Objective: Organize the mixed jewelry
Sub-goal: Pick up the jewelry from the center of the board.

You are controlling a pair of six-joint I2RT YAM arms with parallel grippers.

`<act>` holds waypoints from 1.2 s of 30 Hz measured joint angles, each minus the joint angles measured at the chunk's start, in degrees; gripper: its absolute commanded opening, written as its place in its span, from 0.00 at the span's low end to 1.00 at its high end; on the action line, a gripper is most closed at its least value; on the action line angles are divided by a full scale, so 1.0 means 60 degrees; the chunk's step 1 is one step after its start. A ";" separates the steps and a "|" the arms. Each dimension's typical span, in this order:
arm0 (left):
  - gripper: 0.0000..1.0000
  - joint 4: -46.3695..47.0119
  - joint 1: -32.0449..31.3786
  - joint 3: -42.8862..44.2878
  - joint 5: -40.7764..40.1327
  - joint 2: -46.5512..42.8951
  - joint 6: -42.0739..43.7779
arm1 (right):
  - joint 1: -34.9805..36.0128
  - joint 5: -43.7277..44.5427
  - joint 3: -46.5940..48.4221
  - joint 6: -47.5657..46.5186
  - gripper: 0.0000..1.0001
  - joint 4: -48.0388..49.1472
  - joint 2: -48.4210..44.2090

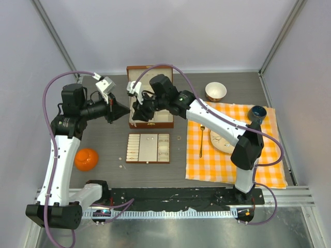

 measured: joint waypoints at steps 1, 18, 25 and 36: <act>0.00 -0.0004 0.0000 0.0000 -0.0004 0.0000 0.0000 | 0.0000 0.0004 0.0000 -0.0011 0.34 -0.0004 -0.0022; 0.00 -0.0004 0.0000 -0.0055 -0.0015 0.0000 0.0000 | 0.0000 0.0004 0.0000 -0.0149 0.33 -0.0098 -0.0197; 0.00 0.0007 -0.0004 -0.0055 -0.0011 0.0000 -0.0007 | 0.0000 -0.0004 0.0000 -0.0142 0.33 -0.0127 -0.0197; 0.00 0.0069 -0.0026 -0.0055 -0.0007 0.0000 -0.0011 | 0.0025 -0.0004 0.0007 -0.0044 0.33 -0.0127 -0.0197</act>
